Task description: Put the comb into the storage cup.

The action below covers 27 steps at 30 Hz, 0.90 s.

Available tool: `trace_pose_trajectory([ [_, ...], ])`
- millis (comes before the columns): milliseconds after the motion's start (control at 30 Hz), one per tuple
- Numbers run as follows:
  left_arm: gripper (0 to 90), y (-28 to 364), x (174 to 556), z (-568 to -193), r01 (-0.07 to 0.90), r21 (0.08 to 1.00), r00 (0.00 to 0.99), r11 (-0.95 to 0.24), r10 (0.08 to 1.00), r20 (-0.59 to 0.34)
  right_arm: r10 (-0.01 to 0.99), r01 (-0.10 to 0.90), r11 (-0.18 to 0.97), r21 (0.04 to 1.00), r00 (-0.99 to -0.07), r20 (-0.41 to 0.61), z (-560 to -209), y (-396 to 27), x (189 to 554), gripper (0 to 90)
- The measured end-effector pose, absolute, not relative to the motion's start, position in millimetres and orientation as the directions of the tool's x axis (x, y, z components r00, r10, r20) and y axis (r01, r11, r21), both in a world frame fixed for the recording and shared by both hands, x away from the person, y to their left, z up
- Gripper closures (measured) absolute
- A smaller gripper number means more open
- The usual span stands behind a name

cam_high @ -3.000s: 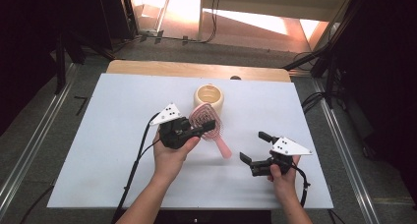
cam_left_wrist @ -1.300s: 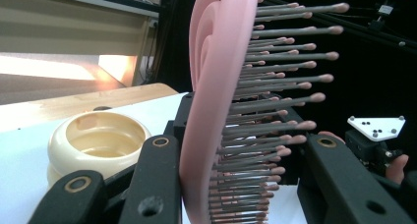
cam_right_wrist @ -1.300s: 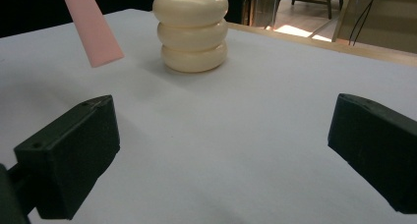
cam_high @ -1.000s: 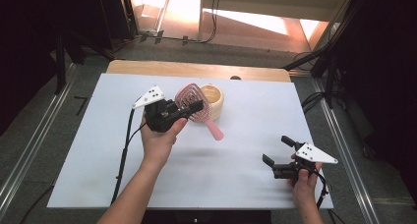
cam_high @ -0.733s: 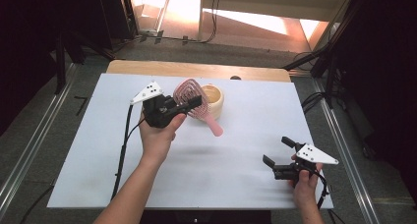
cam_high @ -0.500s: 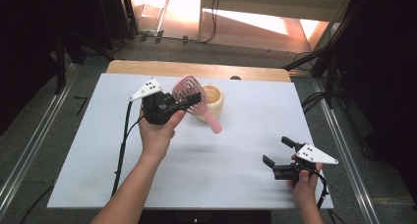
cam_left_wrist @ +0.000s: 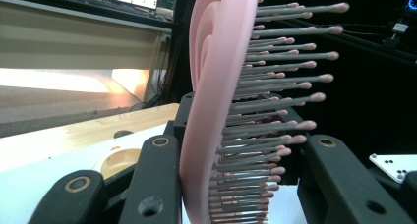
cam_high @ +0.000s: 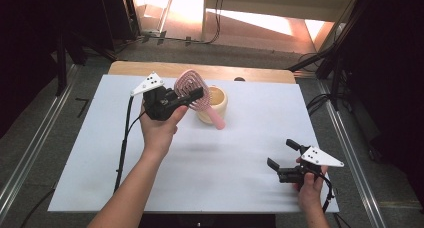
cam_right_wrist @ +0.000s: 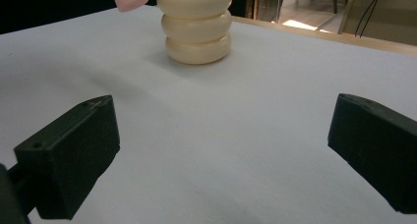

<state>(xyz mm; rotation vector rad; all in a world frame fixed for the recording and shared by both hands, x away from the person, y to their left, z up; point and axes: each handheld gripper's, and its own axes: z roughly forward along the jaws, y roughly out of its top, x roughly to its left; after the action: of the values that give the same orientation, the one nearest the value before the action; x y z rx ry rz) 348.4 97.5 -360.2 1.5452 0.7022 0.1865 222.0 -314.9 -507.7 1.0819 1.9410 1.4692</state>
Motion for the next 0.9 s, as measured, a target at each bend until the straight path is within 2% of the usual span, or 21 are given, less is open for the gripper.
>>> trace_pose_trajectory([
  [900, 65.1, 96, 374, -349, 0.306, 0.949, 0.778, 0.073, 0.556, -0.293, 0.81, 0.307, 0.112, 0.945, -0.579, 0.092, -508, -315, 222, 0.0],
])
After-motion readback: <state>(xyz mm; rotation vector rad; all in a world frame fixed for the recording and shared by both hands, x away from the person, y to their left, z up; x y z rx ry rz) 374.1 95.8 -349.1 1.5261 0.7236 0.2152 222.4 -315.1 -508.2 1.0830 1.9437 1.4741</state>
